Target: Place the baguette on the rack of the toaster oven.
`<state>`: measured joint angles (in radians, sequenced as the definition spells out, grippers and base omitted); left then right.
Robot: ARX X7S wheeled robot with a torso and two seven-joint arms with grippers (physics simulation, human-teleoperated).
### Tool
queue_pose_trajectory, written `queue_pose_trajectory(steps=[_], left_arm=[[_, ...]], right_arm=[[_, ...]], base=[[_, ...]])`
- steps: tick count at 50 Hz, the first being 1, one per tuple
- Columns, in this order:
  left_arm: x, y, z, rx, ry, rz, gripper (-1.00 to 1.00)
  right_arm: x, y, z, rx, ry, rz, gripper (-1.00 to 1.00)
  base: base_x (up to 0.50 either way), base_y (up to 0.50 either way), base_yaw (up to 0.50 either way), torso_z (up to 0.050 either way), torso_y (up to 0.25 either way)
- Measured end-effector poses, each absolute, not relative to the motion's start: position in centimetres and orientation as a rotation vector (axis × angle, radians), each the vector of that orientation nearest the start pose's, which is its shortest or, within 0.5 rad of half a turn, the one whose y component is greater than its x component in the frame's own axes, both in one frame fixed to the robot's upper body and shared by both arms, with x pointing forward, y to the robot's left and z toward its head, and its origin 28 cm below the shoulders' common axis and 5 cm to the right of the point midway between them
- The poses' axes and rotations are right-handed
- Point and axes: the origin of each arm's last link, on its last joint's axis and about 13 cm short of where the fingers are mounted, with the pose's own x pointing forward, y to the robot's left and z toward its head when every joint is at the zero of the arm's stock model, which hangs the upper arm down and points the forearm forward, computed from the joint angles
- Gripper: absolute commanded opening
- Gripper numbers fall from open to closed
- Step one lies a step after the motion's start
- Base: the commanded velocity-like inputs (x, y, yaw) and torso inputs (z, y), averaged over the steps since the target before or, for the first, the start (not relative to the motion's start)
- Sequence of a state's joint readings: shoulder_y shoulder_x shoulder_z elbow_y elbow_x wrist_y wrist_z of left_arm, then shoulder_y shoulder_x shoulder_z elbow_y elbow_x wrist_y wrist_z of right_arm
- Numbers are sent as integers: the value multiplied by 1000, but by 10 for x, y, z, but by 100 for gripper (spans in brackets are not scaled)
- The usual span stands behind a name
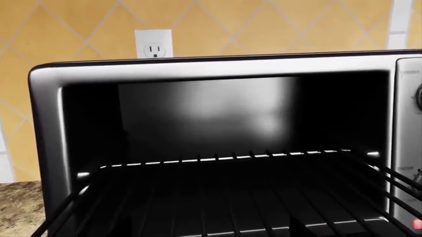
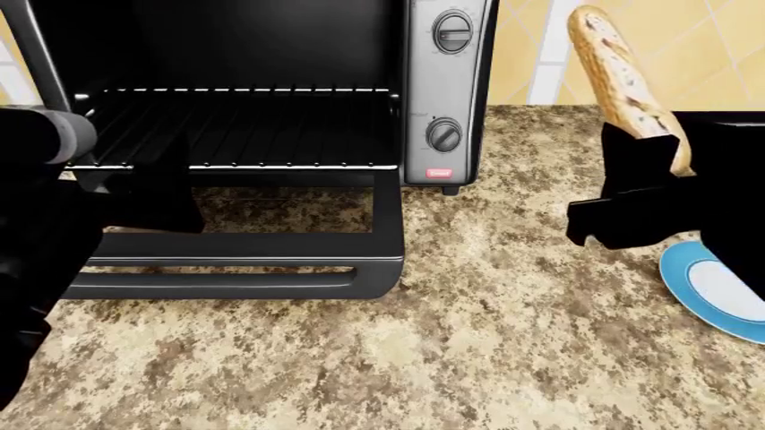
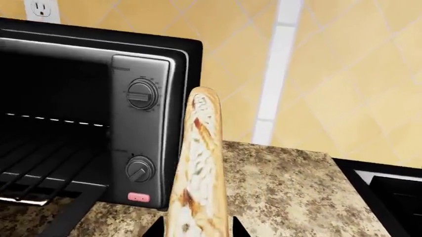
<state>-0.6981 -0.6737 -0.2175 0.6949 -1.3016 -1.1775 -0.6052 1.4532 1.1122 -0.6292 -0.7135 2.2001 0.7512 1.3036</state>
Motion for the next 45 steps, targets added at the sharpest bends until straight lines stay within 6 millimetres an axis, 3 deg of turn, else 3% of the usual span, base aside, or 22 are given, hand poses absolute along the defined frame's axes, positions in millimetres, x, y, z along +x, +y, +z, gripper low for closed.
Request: queue_pose_trajectory(steps=[13,45], left_arm=[[208,277,261,33,-114,-88,100],[207,276,261,26,-112,-94,100]], right_arm=[[146,-128,338,-151,46,180,-100],[183,-97,360,-91,75,460,-100]], base=[[0,0,0,0,1],[0,0,0,0,0]])
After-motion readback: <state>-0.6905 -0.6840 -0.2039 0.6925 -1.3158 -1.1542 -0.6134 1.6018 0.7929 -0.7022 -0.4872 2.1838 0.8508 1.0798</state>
